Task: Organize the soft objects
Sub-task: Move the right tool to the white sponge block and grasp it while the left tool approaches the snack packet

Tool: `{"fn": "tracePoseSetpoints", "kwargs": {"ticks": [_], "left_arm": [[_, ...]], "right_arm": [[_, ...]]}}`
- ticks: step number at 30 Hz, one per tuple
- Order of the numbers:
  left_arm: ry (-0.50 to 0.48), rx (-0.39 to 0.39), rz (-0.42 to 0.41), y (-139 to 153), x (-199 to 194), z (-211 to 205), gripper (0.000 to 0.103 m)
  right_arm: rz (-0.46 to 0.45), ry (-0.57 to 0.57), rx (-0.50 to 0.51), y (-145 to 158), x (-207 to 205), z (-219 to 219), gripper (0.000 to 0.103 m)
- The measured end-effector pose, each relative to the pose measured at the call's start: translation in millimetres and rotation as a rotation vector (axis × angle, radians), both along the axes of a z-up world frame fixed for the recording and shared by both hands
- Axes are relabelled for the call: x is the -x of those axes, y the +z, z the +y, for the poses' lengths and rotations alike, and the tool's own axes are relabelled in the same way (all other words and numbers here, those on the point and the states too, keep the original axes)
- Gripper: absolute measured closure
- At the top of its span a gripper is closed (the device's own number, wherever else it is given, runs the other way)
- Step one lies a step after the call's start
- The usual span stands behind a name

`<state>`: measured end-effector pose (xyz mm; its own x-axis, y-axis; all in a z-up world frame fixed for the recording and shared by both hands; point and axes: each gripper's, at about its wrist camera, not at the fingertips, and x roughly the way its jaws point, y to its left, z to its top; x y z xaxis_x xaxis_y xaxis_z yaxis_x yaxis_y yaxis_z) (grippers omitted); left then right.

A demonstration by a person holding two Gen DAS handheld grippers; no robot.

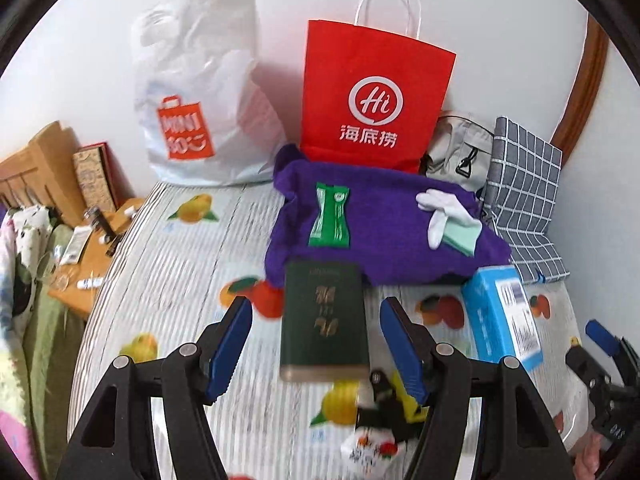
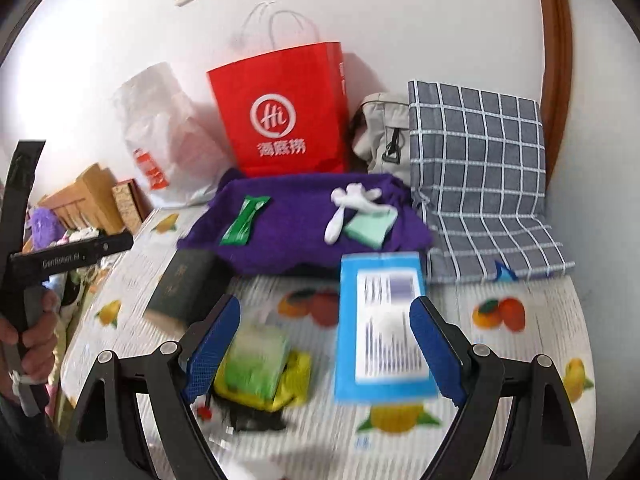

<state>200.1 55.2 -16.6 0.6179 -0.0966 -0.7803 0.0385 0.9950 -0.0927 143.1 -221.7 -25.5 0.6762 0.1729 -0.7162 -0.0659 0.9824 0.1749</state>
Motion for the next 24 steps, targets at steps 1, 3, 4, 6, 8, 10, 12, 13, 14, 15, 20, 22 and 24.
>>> {"fn": "tracePoseSetpoints", "kwargs": {"ticks": [1,3,4,6,8,10,12,13,14,15,20,22,24], "left_arm": [[0.003,0.005,0.004,-1,6,1,0.039],[0.01,0.009,0.008,-3,21,2,0.039],[0.011,0.006,0.007,-4,28,2,0.039],[0.015,-0.004,0.008,-7,42,0,0.039],[0.024,-0.004,0.011,-8,52,0,0.039],[0.028,-0.003,0.007,-10,64,-1,0.038],[0.038,-0.002,0.006,-11,71,-1,0.036],[0.041,0.0,0.004,-11,75,-2,0.035],[0.046,0.001,0.005,-11,77,-2,0.034],[0.051,0.0,0.005,-11,80,-3,0.034],[0.052,0.004,-0.005,-12,93,-6,0.03],[0.057,0.018,0.0,-15,95,-5,0.03],[0.056,0.035,0.011,-20,96,-3,0.03]], "right_arm": [[0.001,0.005,-0.011,-1,9,0,0.017],[0.004,0.016,-0.031,-5,29,0,0.017],[-0.002,0.022,-0.036,-5,38,-1,0.017],[-0.019,0.029,-0.044,-5,56,-1,0.017],[-0.029,0.029,-0.059,-7,74,-3,0.017],[-0.025,0.035,-0.077,-10,89,-4,0.017],[-0.017,0.044,-0.078,-14,101,-2,0.016],[-0.018,0.049,-0.074,-15,105,-2,0.016],[-0.021,0.056,-0.067,-16,112,0,0.016],[-0.024,0.06,-0.059,-17,117,1,0.016],[-0.049,0.094,-0.06,-19,139,8,0.014],[-0.055,0.113,-0.051,-22,144,14,0.013],[-0.052,0.134,-0.036,-28,147,22,0.013]]}}
